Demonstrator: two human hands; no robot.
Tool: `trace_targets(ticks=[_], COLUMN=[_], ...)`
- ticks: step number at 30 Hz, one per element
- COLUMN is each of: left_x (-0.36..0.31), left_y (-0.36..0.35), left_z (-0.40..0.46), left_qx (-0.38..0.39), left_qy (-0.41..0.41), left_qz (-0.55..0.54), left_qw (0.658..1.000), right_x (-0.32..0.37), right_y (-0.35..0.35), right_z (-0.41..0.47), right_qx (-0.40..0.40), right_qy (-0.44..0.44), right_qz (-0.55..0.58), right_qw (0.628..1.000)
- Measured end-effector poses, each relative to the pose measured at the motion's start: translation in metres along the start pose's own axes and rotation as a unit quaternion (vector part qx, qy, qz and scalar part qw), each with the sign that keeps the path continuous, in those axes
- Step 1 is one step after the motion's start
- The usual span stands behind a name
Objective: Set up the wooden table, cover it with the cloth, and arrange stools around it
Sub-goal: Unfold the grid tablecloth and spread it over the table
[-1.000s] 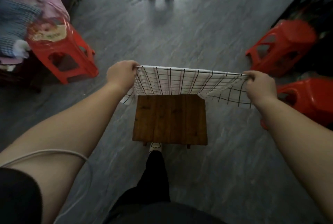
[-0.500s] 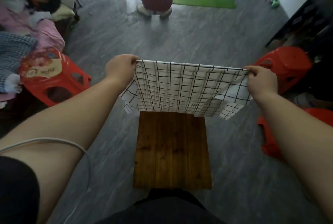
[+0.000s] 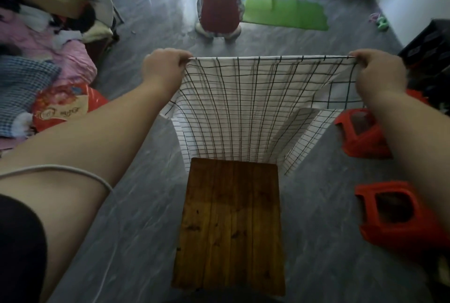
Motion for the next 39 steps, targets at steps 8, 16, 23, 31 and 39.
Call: trace_targets(ticks=[8,16,23,31,39], left_x=[0.003,0.015,-0.006,-0.007,0.036], left_y=[-0.029,-0.055,-0.085,-0.084,-0.045], left_z=[0.016,0.014,-0.021,-0.047,-0.067], left_qx=[0.021,0.055,0.113,0.128,0.113], left_qy=[-0.004,0.037,0.011,-0.010,0.020], left_qz=[0.030,0.014,0.016,0.010,0.030], left_qw=[0.999,0.998,0.993,0.992,0.993], right_x=[-0.034,-0.089,-0.047,0.036,0.096], right_y=[-0.065,-0.088,-0.204,-0.296,-0.321], right_z=[0.004,-0.012,-0.109,-0.179,-0.194], right_qx=[0.124,0.124,0.272,0.313,0.348], right_qy=[-0.031,-0.110,-0.119,-0.085,-0.087], right_qz=[-0.198,-0.149,0.046,0.116,0.153], right_qw=[0.972,0.975,0.954,0.939,0.921])
Point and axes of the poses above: each hand's wrist, its own z-axis towards the middle knuckle, its own y-axis out of the back of the hand, x = y × z, the point moved 10 cm from there along z, towards the middle knuckle
